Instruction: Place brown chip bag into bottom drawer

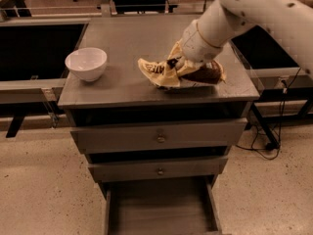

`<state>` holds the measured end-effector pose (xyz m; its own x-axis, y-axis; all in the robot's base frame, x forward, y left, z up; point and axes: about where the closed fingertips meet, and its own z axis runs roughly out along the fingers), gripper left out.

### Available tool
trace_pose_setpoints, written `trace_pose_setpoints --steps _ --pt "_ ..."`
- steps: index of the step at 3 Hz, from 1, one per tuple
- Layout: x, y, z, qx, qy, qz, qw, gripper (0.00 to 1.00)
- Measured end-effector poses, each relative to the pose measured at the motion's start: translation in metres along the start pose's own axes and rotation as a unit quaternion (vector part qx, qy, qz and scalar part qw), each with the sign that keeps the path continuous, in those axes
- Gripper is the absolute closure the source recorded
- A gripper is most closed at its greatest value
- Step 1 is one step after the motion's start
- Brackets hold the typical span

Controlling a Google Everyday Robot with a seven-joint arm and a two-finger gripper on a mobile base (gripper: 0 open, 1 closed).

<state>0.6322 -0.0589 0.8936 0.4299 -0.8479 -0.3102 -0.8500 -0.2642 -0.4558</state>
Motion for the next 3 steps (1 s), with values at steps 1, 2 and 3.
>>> trace_pose_setpoints --steps 1,2,3 --pt "-0.012 0.023 -0.036 0.06 -0.059 0.025 0.9962 1.0" --pt "-0.003 0.08 -0.056 0.048 -0.071 0.058 0.9946 1.0" --pt "0.003 0.15 -0.047 -0.017 -0.067 0.075 0.9948 1.0"
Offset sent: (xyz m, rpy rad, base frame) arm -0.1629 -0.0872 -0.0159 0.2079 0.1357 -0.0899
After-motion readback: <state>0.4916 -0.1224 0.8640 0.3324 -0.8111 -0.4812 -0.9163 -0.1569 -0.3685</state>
